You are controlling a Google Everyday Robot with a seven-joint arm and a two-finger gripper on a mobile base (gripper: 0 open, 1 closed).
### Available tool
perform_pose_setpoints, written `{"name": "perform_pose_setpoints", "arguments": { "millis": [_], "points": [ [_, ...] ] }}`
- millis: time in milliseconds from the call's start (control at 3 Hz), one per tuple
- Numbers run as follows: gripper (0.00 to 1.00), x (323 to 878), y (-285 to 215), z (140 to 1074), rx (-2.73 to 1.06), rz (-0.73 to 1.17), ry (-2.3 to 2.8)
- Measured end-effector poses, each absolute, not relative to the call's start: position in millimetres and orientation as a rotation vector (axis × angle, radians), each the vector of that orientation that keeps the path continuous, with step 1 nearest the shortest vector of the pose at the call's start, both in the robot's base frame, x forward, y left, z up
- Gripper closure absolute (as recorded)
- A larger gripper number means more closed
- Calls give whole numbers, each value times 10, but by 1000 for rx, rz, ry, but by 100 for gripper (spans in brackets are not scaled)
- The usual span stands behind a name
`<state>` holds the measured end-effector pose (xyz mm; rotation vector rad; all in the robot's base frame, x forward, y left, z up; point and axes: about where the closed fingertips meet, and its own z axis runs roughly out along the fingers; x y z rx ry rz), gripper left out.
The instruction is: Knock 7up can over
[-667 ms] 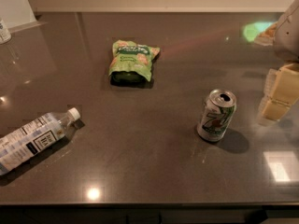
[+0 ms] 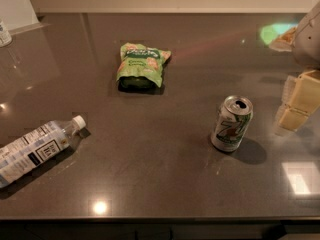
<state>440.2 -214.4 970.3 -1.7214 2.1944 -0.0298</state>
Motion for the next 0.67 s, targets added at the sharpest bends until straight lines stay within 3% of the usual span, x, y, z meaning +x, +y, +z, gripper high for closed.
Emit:
{"name": "perform_pose_setpoints", "arguments": {
  "millis": [667],
  "points": [
    [0, 4433, -2105, 9315, -1709, 190, 2114]
  ]
}}
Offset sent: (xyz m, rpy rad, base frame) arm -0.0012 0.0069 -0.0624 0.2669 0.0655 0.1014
